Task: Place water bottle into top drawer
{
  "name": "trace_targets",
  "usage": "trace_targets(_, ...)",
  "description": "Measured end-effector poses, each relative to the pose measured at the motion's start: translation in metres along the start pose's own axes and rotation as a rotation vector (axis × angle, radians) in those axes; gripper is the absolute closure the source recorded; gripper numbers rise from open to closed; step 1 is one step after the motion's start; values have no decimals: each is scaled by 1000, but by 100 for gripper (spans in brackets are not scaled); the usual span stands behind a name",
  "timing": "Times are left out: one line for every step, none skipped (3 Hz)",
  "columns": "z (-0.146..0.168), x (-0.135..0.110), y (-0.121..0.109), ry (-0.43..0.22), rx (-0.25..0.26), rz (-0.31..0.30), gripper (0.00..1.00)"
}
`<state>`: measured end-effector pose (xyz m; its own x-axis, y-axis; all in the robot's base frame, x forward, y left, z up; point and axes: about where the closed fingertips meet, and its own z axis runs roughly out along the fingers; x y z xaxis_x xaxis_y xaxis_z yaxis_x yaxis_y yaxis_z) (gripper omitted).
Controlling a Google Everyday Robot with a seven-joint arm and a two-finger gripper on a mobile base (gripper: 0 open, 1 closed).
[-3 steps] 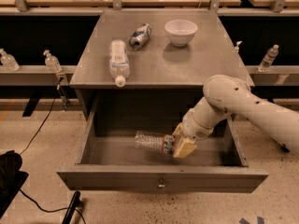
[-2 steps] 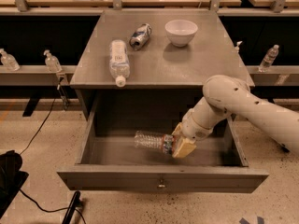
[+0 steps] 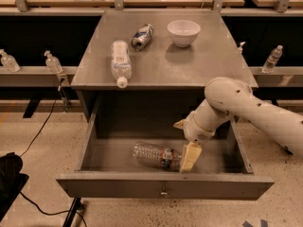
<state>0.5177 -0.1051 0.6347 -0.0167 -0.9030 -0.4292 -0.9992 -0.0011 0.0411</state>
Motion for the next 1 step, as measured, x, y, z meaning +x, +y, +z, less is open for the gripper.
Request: trace_targets(0, 0, 0, 0, 0, 0, 0)
